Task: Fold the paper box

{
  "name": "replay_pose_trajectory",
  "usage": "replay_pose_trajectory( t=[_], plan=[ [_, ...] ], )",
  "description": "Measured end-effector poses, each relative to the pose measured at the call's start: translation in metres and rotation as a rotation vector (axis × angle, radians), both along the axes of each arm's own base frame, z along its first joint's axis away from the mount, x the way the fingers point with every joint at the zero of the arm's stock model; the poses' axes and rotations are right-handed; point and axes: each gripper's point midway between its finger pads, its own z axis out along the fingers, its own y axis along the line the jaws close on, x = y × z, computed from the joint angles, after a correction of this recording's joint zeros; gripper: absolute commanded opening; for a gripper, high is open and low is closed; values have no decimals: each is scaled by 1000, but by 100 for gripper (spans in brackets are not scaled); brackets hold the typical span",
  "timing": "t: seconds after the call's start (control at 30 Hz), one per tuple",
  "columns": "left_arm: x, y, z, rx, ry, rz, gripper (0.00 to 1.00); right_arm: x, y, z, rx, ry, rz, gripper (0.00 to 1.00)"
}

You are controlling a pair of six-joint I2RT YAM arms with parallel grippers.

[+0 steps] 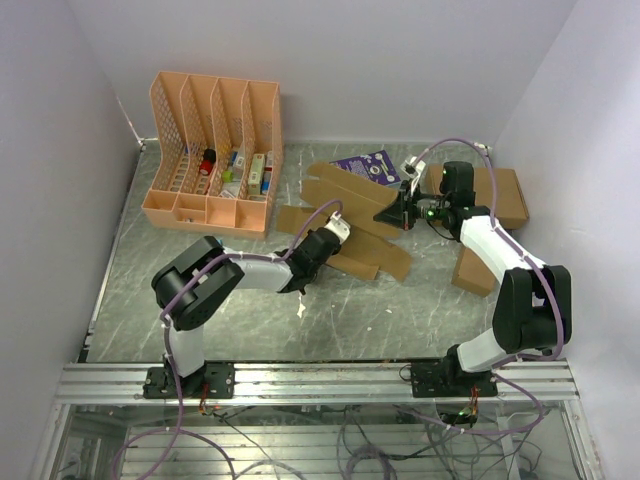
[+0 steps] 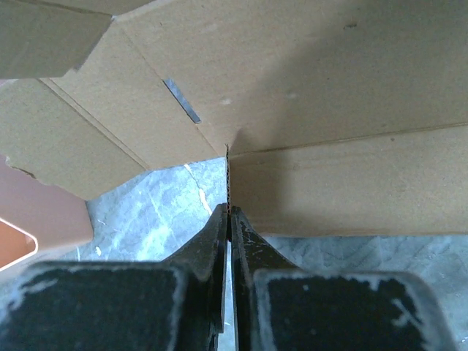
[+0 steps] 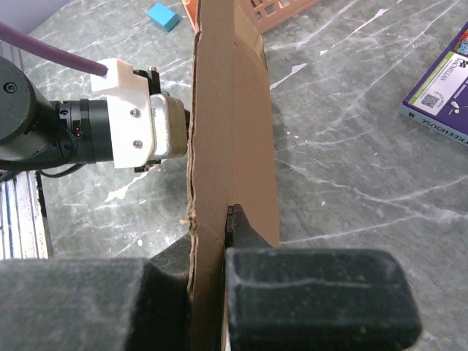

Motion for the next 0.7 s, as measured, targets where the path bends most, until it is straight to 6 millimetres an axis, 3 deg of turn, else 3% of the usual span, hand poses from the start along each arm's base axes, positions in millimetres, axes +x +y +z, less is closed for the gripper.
replay_pose_trajectory(
  t=[0.43,0.7],
  plan=[
    [-2,-2,-3,30,38,0,28,0,1,-2,-5,2,1,0],
    [-6,-3,-6,40,69,-23,28,0,2,-3,-8,0,3,0]
  ],
)
